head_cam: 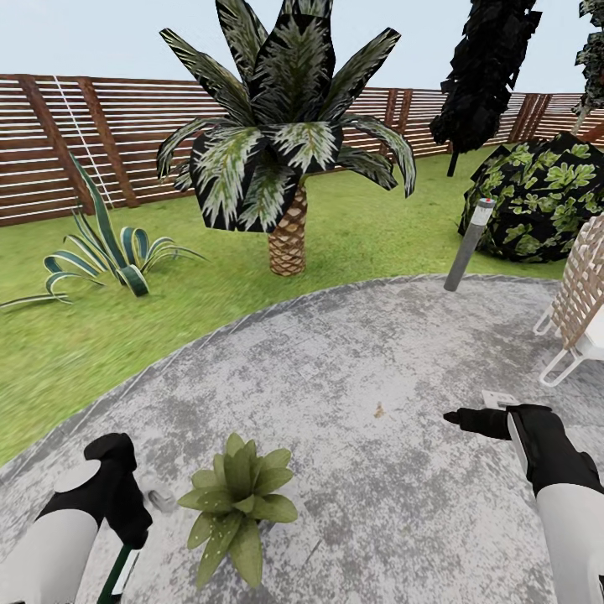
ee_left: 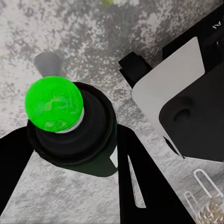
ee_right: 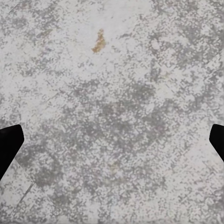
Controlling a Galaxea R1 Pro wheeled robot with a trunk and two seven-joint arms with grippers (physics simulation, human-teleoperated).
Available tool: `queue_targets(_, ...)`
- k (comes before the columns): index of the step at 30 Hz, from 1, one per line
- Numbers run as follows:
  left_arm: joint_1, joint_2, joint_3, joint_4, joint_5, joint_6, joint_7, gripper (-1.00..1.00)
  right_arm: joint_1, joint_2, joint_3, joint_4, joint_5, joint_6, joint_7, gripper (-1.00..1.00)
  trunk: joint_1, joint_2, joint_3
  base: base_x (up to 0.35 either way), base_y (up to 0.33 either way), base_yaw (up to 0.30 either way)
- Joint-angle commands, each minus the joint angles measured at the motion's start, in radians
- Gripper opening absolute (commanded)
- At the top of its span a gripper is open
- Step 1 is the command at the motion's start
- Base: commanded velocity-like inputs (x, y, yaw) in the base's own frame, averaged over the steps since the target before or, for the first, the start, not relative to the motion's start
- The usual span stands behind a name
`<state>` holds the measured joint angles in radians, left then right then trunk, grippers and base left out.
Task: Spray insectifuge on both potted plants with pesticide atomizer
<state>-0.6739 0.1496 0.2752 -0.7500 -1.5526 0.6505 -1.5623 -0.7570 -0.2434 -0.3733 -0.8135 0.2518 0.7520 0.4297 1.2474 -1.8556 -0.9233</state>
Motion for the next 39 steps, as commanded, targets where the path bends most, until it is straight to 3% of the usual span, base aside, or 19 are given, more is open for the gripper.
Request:
queue_targets(1,-0.007,-0.001,0.002,-0.004,-0.008,0.009,-0.008,-1.0,-0.001,0.0,-0.003,-0.001,0.011,0.003,0.009,1.0,0.0,0.0,-0.001,0.0,0.0,0.0)
queue_targets(9,-0.027,-0.004,0.0,0.003,-0.009,0.009,-0.008,-1.0,-0.001,0.001,-0.003,-0.001,0.011,0.003,0.009,1.0,0.0,0.0,-0.001,0.0,0.0,0.0)
queue_targets(15,-0.021,-0.005,-0.001,0.075,-0.009,0.008,-0.008,-1.0,-0.001,0.0,-0.003,-0.001,0.011,0.003,0.009,1.0,0.0,0.0,-0.001,0.0,0.0,0.0)
queue_targets(24,-0.017,-0.002,0.004,0.079,-0.008,0.009,-0.008,-1.0,-0.001,0.0,-0.003,-0.001,0.011,0.003,0.009,1.0,0.0,0.0,-0.001,0.0,0.0,0.0)
queue_targets(27,-0.024,0.003,0.005,0.076,-0.008,0.009,-0.008,-1.0,-0.001,0.0,-0.003,-0.001,0.011,0.003,0.009,1.0,0.0,0.0,-0.001,0.0,0.0,0.0)
queue_targets(31,-0.054,0.035,0.004,0.072,-0.008,0.009,-0.008,-1.0,-0.001,0.0,-0.003,-0.001,0.011,0.003,0.009,1.0,0.0,0.0,-0.001,0.0,0.0,0.0)
queue_targets(33,-0.083,0.037,0.004,0.072,-0.008,0.009,-0.008,-1.0,-0.001,0.0,-0.003,-0.001,0.011,0.003,0.009,1.0,0.0,0.0,-0.001,0.0,0.0,0.0)
queue_targets(39,-0.091,0.032,0.002,0.077,-0.009,0.01,-0.008,-1.0,-0.001,0.0,-0.003,-0.001,0.011,0.003,0.009,1.0,0.0,0.0,-0.001,0.0,0.0,0.0)
